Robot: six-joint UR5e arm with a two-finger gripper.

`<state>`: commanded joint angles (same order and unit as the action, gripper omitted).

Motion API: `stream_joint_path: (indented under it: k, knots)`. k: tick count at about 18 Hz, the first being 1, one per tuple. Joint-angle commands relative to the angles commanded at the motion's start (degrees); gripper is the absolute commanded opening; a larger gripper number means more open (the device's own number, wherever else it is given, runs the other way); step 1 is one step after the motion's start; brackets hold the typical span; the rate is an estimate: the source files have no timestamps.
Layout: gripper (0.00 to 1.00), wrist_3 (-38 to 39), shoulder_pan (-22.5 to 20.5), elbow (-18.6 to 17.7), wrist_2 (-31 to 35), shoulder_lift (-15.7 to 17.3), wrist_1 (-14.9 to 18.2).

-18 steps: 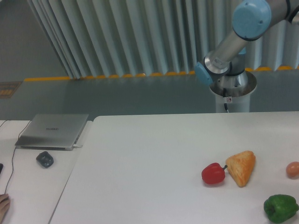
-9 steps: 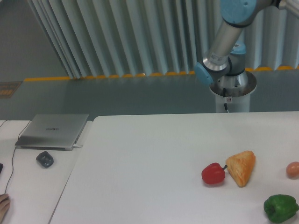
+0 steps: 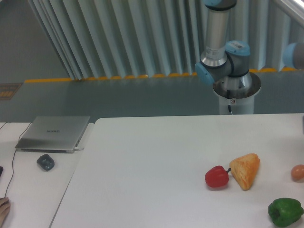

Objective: Place the yellow pepper on the table
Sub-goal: 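Carry the held yellow pepper in beside the orange round item, then lower the yellow pepper onto the table beside the orange triangle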

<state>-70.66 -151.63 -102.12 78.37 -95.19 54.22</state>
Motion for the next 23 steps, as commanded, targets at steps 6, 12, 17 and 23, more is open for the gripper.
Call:
stream_joint_path:
  k: [6, 12, 17, 23]
  knots:
    - [0.49, -0.52, 9.77, -0.97, 18.65, -3.06, 0.45]
    - [0.49, -1.75, 10.39, -1.06, 24.09, -8.59, 0.19]
    - [0.72, -1.85, 10.30, -0.27, 24.81, -9.57, 0.01]
    - [1.00, -1.76, 10.30, 0.26, 24.55, -9.75, -0.08]
